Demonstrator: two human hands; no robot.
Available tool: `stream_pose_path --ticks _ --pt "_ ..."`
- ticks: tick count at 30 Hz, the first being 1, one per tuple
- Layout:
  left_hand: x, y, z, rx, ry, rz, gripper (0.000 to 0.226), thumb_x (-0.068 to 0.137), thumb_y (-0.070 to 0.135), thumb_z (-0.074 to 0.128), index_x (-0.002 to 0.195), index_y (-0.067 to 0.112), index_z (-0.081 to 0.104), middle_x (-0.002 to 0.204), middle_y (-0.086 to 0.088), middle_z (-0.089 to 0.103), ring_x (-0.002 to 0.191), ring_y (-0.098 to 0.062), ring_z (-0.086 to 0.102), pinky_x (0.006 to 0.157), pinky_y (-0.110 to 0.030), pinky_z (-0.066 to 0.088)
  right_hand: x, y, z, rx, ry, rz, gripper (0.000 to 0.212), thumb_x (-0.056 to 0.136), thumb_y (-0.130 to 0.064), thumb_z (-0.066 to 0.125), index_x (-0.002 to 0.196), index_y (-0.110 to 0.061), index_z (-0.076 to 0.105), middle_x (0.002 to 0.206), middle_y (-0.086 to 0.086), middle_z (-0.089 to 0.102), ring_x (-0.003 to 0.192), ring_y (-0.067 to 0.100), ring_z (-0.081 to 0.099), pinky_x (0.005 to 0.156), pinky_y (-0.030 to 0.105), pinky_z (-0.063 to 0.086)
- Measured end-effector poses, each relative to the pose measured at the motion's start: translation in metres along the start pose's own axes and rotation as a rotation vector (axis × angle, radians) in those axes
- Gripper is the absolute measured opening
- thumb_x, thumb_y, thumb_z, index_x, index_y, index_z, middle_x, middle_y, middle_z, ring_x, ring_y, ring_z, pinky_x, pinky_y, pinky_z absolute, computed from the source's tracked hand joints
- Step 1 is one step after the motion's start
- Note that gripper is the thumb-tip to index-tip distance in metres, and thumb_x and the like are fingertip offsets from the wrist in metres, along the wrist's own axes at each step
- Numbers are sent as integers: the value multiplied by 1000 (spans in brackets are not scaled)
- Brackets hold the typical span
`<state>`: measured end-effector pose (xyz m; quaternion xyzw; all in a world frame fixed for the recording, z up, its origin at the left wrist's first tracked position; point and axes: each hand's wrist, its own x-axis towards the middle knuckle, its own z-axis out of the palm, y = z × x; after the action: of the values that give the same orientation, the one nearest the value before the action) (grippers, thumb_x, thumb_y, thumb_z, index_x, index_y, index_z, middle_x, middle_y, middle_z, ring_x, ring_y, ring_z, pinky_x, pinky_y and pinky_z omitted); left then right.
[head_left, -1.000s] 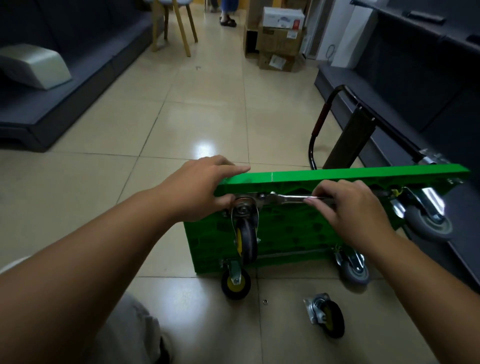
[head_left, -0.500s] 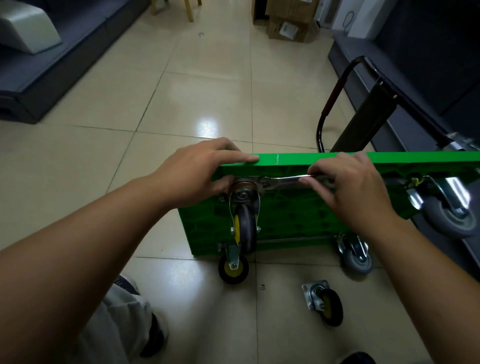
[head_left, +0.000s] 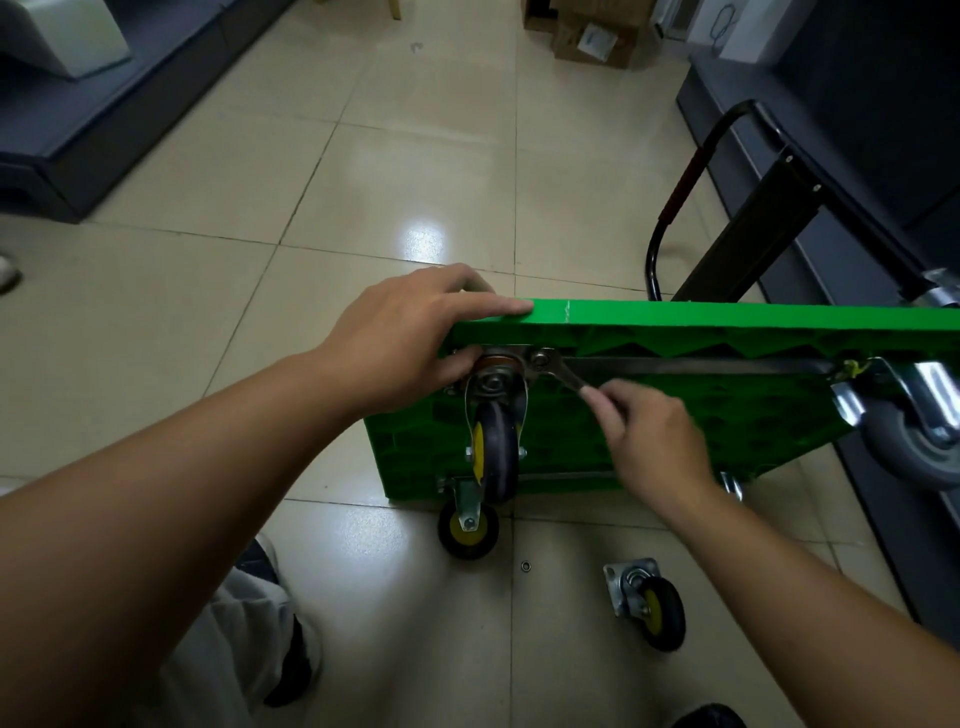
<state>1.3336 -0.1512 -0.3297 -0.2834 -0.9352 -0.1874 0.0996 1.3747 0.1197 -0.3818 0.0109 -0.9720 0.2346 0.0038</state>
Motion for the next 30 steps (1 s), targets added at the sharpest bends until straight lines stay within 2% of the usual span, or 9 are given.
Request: stream_pose_path --ticks 3,6,8,14,17,19,21,25,30 --pt "3 1 0 6 4 -15 58 91 31 70 142 51 51 127 13 58 106 -15 58 69 -32 44 -8 -18 26 380 -232 71 37 105 -37 46 78 -23 67 70 -8 65 66 7 61 62 28 45" --pt "3 0 -1 4 -9 -22 58 91 32 69 142 53 49 128 14 57 107 -14 58 69 -34 48 -12 -22 32 454 -276 65 37 107 -32 43 82 -17 65 74 -4 65 71 7 61 70 33 49" --pt "3 0 -2 -1 -23 -14 59 91 32 69 142 54 48 128 15 57 107 -15 58 70 -36 50 -13 -14 22 372 -269 25 30 107 -32 43 90 -19 63 80 1 67 78 12 65 77 41 53" --pt "0 -3 -1 41 -33 12 62 91 35 68 145 55 44 130 15 56 108 -16 58 69 -35 49 -12 10 -41 7 -284 -115 14 105 -30 49 92 -29 56 73 1 59 66 21 56 59 41 45" --pt "1 -3 1 62 -19 4 62 91 36 67 145 56 43 131 15 56 108 -15 58 67 -32 43 -13 20 -59 -290 -340 -37 23 104 -32 50 83 -26 53 72 0 59 67 22 57 63 42 49" --pt "2 -2 2 74 -10 -8 61 91 39 66 144 57 43 130 16 56 106 -15 58 65 -31 40 -14 25 -66 -475 -384 -22 21 104 -35 51 88 -24 59 81 0 62 75 24 61 70 43 53" --pt "3 -2 2 83 -7 -13 60 91 40 65 144 57 43 130 15 56 105 -16 59 64 -31 39 -13 22 -71 -499 -294 -107 17 102 -34 53 93 -24 64 86 0 61 81 27 60 72 40 51" --pt "2 -1 2 85 3 -17 61 91 38 66 144 57 44 129 15 57 105 -17 59 64 -31 36 -4 5 -74 -385 50 -374 11 97 -23 60 96 -16 68 82 4 60 75 30 55 71 39 42" --pt "2 0 2 85 11 -19 60 90 37 67 143 56 45 128 13 58 104 -18 60 64 -32 39 8 0 -71 -452 142 -458 12 96 -24 63 96 -14 70 83 4 62 80 31 56 74 39 33"
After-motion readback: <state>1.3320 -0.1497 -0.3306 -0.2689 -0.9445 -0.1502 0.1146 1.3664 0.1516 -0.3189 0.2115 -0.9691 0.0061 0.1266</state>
